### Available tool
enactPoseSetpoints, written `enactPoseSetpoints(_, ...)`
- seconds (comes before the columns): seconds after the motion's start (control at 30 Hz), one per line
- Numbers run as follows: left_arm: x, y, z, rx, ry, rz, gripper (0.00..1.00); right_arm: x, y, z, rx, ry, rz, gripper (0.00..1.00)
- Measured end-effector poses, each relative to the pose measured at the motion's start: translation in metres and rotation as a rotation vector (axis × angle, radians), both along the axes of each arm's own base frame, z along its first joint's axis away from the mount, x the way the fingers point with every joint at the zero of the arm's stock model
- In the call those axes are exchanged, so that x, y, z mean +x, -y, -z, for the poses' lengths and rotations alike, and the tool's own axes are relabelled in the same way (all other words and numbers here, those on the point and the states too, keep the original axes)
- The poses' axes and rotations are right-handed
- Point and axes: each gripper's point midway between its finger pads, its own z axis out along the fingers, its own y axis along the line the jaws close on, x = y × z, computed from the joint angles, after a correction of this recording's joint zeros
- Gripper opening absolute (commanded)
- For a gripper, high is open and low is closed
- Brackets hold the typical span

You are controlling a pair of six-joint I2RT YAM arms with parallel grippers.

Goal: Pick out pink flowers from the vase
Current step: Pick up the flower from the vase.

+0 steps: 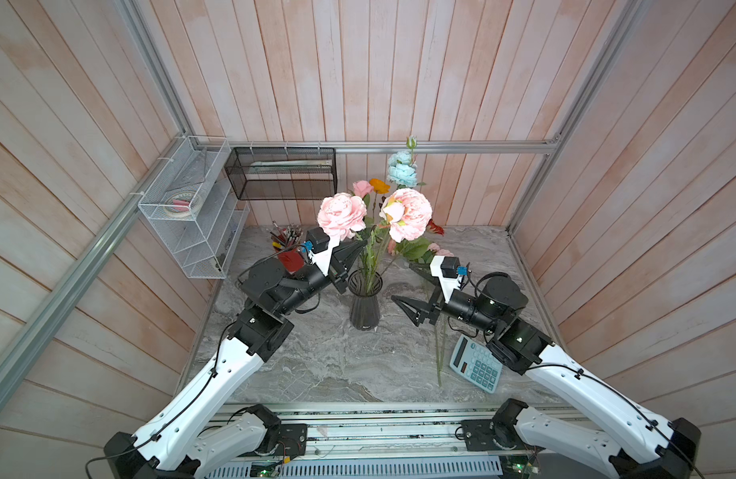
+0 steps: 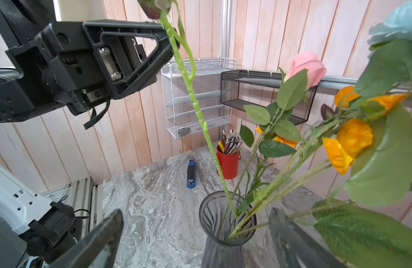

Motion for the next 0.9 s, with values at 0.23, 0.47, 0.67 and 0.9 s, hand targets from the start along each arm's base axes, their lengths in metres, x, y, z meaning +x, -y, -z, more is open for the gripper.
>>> enactPoseSetpoints(0.23, -0.007, -0.016, -0.026, -0.059, -0.05, -0.042, 0.0, -0.002, -0.009, -0.019, -0.004, 0.039, -0.015, 0.95)
enactPoseSetpoints(0.47, -0.017, -0.023, -0.047, -0.132, -0.125, -0.018, 0.0, -0.003, -0.024, -0.038, -0.014, 0.082, -0.043, 0.87)
enactPoseSetpoints(0.67, -0.02, -0.014, -0.036, -0.111, -0.208, 0.046, 0.0, -0.002, -0.034, -0.049, -0.014, 0.106, -0.059, 0.75)
enactPoseSetpoints(0.9, -0.019, 0.002, 0.004, -0.052, -0.303, 0.099, 0.0, 0.004, -0.045, -0.041, -0.031, 0.086, -0.073, 0.61)
